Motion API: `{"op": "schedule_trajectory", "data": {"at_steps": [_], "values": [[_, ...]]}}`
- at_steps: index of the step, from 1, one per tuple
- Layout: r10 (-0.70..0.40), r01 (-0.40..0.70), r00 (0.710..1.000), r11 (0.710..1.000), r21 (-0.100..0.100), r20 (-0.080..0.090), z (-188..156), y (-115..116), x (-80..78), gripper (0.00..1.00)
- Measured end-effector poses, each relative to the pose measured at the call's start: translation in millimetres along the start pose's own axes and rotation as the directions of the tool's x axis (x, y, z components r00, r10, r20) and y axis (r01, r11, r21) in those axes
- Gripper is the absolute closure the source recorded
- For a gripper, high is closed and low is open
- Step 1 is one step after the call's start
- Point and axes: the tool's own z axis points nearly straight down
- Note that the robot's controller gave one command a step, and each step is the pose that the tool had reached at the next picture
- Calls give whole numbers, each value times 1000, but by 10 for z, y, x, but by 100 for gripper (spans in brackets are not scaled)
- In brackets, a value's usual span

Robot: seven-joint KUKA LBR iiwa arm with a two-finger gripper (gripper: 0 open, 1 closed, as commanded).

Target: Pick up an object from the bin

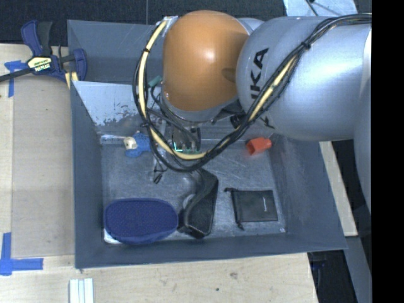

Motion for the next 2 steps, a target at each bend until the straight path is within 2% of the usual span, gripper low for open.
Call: {"op": "schedule_trajectory", "data": {"at_steps": [1, 2], "values": [[-232, 232, 973, 973, 3, 4, 85, -1413, 531, 0], [-436, 436, 900, 900, -1, 2, 801, -650, 636, 0]]}}
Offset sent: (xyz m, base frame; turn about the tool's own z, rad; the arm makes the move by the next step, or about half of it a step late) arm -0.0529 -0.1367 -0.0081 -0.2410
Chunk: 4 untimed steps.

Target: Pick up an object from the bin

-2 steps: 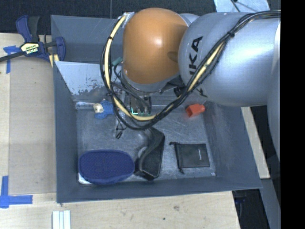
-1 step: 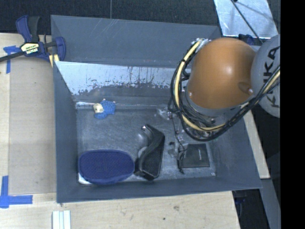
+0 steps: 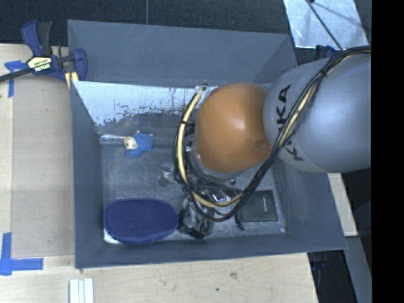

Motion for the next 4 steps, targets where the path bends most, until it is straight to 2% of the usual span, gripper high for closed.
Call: {"op": "schedule_trajectory", "data": {"at_steps": [1, 2, 3, 4], "values": [[91, -91, 996, 996, 1, -2, 841, 49, 83, 0], [93, -93, 996, 996, 2, 6, 796, 40, 59, 100], [113, -113, 994, 994, 3, 13, -311, 181, -18, 100], [153, -153, 988, 988, 3, 15, -1812, 142, -43, 100]]}}
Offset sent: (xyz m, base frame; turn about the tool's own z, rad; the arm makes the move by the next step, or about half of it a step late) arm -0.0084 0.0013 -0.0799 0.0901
